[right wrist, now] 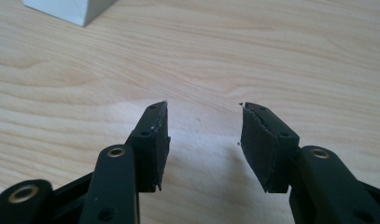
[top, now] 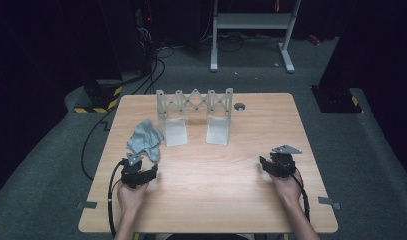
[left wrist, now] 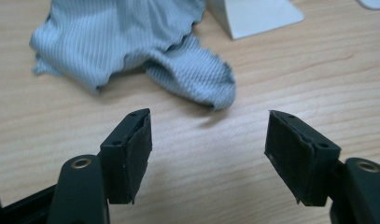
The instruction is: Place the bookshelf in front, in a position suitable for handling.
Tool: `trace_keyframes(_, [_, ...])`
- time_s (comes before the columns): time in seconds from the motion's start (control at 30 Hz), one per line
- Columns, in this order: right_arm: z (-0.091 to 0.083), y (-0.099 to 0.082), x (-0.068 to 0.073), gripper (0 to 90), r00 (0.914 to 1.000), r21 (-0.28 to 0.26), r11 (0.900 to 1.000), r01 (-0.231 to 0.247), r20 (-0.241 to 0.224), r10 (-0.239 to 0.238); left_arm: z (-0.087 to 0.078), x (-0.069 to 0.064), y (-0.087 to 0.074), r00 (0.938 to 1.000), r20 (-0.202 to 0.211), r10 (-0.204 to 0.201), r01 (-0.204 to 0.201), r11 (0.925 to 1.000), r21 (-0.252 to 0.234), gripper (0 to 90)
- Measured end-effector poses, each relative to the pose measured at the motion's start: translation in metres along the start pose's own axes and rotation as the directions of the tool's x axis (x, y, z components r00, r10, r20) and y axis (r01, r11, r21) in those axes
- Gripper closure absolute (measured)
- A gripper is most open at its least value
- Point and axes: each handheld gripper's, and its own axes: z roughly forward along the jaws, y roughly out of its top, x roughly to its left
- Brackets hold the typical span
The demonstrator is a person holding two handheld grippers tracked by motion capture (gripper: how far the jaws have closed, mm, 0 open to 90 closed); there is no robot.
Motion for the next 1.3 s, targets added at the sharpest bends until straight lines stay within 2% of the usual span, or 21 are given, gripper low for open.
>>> trace_keyframes(0.13, [0.002,0.009,0.005,51.8,0.9994,-0.01,0.9999,0.007,-0.034,-0.007,-0.001,-0.003,0.011,0.9998,0.007,0.017,-0.017,0.9998,-0.004,31.0])
trace_keyframes(0.3, [0.004,0.017,0.008,52.0,0.9981,-0.011,0.9999,0.009,-0.06,-0.01,0.0,-0.006,0.021,0.9995,0.026,0.02,-0.02,0.9998,-0.007,30.8])
trace_keyframes(0.53, [0.008,0.029,0.015,52.4,0.995,-0.009,0.9999,0.009,-0.1,-0.01,0.003,-0.008,0.035,0.999,0.037,0.025,-0.024,0.9995,-0.018,35.5])
trace_keyframes(0.6, [0.011,0.032,0.016,52.4,0.9938,-0.007,0.9999,0.008,-0.11,-0.009,0.004,-0.007,0.037,0.9981,0.061,-0.001,0.003,0.9996,-0.03,35.8])
trace_keyframes(0.8, [0.016,0.039,0.021,52.3,0.992,-0.007,0.9999,0.009,-0.126,-0.01,0.008,-0.006,0.047,0.998,0.063,-0.006,0.007,0.9997,-0.023,34.1])
trace_keyframes(0.87, [0.017,0.041,0.022,51.7,0.9919,-0.014,0.9999,0.009,-0.127,-0.011,0.008,-0.005,0.049,0.9972,0.072,-0.02,0.023,0.9991,-0.037,34.2])
trace_keyframes(0.9, [0.018,0.041,0.022,51.2,0.9916,-0.016,0.9998,0.009,-0.129,-0.01,0.009,-0.003,0.05,0.9955,0.084,-0.043,0.047,0.9979,-0.044,34.2])
trace_keyframes(1.0, [0.021,0.046,0.024,50.6,0.9898,-0.023,0.9997,0.003,-0.143,-0.006,0.011,-0.002,0.053,0.9966,0.074,-0.036,0.039,0.9986,-0.035,33.2])
trace_keyframes(1.03, [0.024,0.048,0.027,51.3,0.9868,-0.015,0.9998,0.011,-0.161,-0.013,0.014,-0.004,0.057,0.9974,0.07,-0.017,0.019,0.9995,-0.024,32.2])
trace_keyframes(1.1, [0.026,0.05,0.029,51.3,0.986,-0.015,0.9996,0.024,-0.165,-0.026,0.015,-0.005,0.059,0.9976,0.068,-0.009,0.01,0.9997,-0.024,31.6])
trace_keyframes(1.3, [0.035,0.06,0.038,48.7,0.9837,0.017,0.9996,0.023,-0.179,-0.019,0.021,-0.007,0.068,0.9979,0.058,-0.027,0.03,0.9987,-0.041,30.8])
